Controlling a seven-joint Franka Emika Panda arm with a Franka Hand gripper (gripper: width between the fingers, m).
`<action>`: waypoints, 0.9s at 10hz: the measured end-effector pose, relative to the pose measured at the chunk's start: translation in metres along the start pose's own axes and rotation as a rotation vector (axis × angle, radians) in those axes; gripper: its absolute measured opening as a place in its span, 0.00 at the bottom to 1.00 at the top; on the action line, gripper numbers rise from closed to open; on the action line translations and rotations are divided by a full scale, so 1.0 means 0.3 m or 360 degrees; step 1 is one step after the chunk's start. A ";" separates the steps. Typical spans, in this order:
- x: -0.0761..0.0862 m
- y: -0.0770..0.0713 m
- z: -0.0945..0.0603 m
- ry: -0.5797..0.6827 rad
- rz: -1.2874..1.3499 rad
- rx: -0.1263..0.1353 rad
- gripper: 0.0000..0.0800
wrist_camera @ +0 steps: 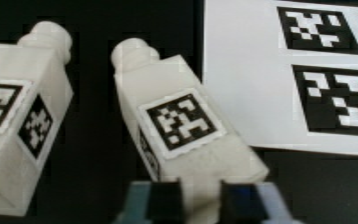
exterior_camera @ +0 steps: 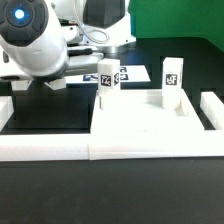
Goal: Assemble square table
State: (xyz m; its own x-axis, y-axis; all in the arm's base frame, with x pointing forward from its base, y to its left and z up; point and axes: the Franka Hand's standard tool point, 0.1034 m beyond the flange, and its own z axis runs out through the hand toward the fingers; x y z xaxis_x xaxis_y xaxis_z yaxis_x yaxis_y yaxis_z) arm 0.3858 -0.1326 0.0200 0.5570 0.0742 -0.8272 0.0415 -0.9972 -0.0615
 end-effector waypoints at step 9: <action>-0.001 -0.008 0.022 -0.0010 -0.0042 -0.0010 0.16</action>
Offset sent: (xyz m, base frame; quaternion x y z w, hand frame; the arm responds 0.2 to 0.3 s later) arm 0.0000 0.0000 0.0000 0.0000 0.0000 0.0000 1.0000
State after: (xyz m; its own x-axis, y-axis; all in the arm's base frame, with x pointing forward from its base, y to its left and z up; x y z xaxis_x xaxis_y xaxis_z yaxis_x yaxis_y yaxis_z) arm 0.3802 -0.1303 0.0168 0.5502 0.1006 -0.8290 0.0611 -0.9949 -0.0802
